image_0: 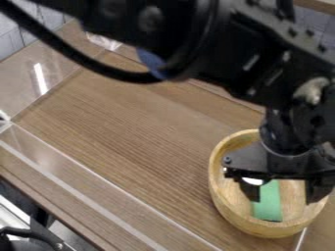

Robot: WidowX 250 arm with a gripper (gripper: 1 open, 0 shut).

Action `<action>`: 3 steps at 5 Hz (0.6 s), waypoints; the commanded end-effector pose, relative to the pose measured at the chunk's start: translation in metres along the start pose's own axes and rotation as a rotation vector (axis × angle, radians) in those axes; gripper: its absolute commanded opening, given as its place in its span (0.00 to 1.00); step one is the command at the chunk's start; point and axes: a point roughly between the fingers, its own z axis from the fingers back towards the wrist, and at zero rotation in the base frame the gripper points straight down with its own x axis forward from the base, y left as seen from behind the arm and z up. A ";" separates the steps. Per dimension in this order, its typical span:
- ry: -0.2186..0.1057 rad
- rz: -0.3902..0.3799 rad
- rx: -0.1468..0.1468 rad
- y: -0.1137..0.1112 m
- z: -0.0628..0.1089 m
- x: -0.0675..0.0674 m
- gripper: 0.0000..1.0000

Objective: Move green object from inside the wooden bowl to the table next to it

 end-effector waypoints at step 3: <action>0.011 0.113 0.080 0.009 -0.008 -0.001 1.00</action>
